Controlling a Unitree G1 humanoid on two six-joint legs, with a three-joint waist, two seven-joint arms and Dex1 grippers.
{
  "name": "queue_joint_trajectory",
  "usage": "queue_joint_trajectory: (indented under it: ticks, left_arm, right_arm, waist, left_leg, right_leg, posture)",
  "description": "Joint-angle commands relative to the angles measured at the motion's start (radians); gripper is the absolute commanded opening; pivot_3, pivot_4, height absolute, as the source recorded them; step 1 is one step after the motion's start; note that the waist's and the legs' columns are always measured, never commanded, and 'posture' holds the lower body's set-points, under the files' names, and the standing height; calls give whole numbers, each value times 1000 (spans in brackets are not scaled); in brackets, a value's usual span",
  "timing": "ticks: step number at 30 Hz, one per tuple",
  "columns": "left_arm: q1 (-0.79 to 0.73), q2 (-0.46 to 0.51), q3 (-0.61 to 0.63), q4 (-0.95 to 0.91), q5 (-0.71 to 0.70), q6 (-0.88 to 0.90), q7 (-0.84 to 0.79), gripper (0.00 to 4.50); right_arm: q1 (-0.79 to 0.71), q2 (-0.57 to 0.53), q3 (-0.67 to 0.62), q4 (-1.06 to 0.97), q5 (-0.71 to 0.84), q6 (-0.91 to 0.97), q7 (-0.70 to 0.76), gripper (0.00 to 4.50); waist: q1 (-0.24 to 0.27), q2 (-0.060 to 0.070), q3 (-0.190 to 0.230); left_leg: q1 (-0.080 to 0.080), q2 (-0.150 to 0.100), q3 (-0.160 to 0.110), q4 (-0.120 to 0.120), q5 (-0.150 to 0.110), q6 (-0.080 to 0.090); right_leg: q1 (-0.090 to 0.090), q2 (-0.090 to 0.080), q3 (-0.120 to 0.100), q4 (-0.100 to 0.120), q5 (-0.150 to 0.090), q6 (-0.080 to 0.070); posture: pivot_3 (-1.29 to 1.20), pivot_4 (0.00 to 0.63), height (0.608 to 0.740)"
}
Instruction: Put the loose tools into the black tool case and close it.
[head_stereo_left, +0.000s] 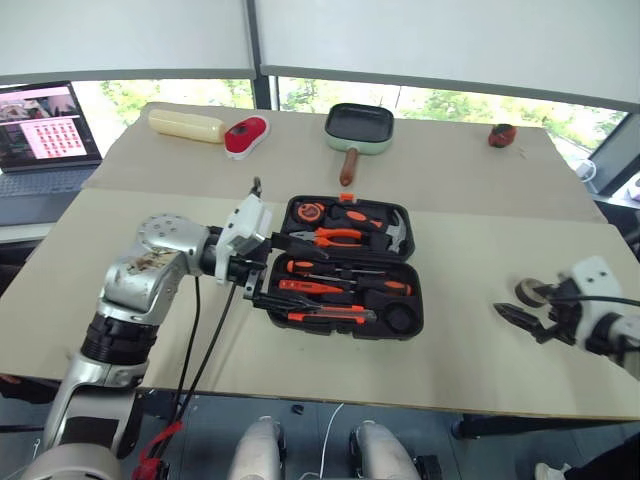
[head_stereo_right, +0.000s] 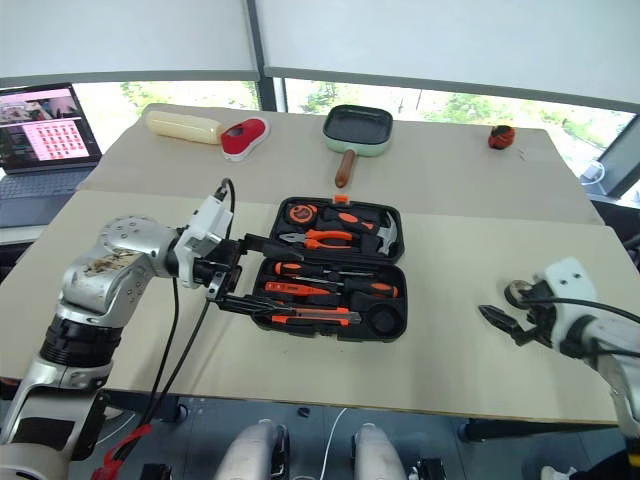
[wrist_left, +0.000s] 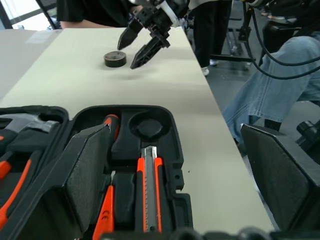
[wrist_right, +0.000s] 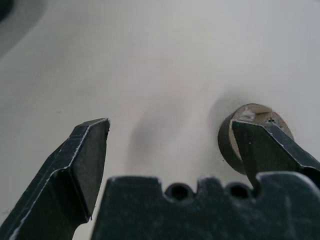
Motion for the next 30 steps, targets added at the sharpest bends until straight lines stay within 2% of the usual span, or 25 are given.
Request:
queue_joint_trajectory:
  ticks: [1, 3, 5, 8, 15, 17, 21, 23, 27, 30]
  left_arm:
    - [5, 26, 28, -45, -18, 0, 22, 4500]
    - [6, 31, 31, -50, -21, 5, 31, 4500]
    - [5, 35, 30, -51, -22, 3, 39, 4500]
    - [-2, 35, 28, -51, -23, 2, 51, 4500]
    - [-21, 33, 22, -45, -24, 3, 60, 4500]
    - [-18, 37, 18, -45, -21, 4, 60, 4500]
    - [2, 61, 13, -42, -13, 8, 51, 4500]
    - [19, 78, 9, -39, -3, -4, 38, 4500]
    - [31, 89, 2, -41, 0, -11, 30, 4500]
    - [35, 101, -7, -47, 11, -29, 21, 4500]
  right_arm:
    - [-74, -10, 38, 129, -76, -43, -14, 3823]
    - [-103, -3, 54, 172, -92, -52, -10, 3250]
    - [-129, 9, 66, 209, -100, -63, -2, 3250]
    - [-162, 20, 80, 265, -122, -87, 0, 2531]
    - [-174, 23, 62, 287, -121, -117, 23, 143]
    - [-145, 9, 32, 198, -79, -121, 71, 29]
    - [-112, 3, 11, -149, 102, 1, 206, 29]
    - [-109, -9, 54, -348, 187, 68, 258, 29]
    - [-120, -21, 122, -506, 223, 107, 287, 29]
    - [-217, 40, 323, -584, 161, 136, 255, 29]
  waist:
    - [1, 0, 0]
    - [1, 0, 0]
    - [-1, 0, 0]
    - [-5, 0, 0]
    - [-7, 0, 0]
    - [-5, 0, 0]
    - [-14, 2, 1]
    - [-20, 2, 1]
    - [-11, 1, 2]
    - [-5, 0, 2]
  left_leg:
    - [0, 0, 0, 0, 0, 0]
    - [0, 0, 0, 0, 0, 0]
    - [0, 0, 0, 0, 0, 0]
    - [0, 0, 0, 0, 0, 0]
    - [0, 0, 0, 0, 0, 0]
    - [0, 0, 0, 0, 0, 0]
    - [0, 0, 0, -1, 0, 0]
    - [0, 2, 0, -1, 0, 0]
    - [1, 4, -1, -1, 0, 0]
    - [1, 4, 1, 1, 0, 0]
  right_leg:
    - [0, 0, 0, 0, 0, 0]
    - [0, 0, 0, 0, 0, 0]
    - [0, 0, 0, 0, 0, 0]
    - [0, 0, 0, 0, 0, 0]
    - [0, 0, 0, 0, 0, 0]
    - [0, 0, 0, 0, 0, 0]
    - [0, 0, 0, 1, 0, 0]
    - [-1, 2, 1, 2, 0, 0]
    - [0, 4, -1, 1, 0, -1]
    - [0, 2, -1, 1, 0, -1]
  posture:
    - [0, 150, 740]
    - [0, 150, 740]
    - [0, 150, 740]
    - [0, 150, 740]
    - [0, 150, 740]
    - [0, 150, 740]
    - [0, 150, 740]
    - [0, 150, 740]
    - [0, 150, 740]
    - [0, 150, 740]
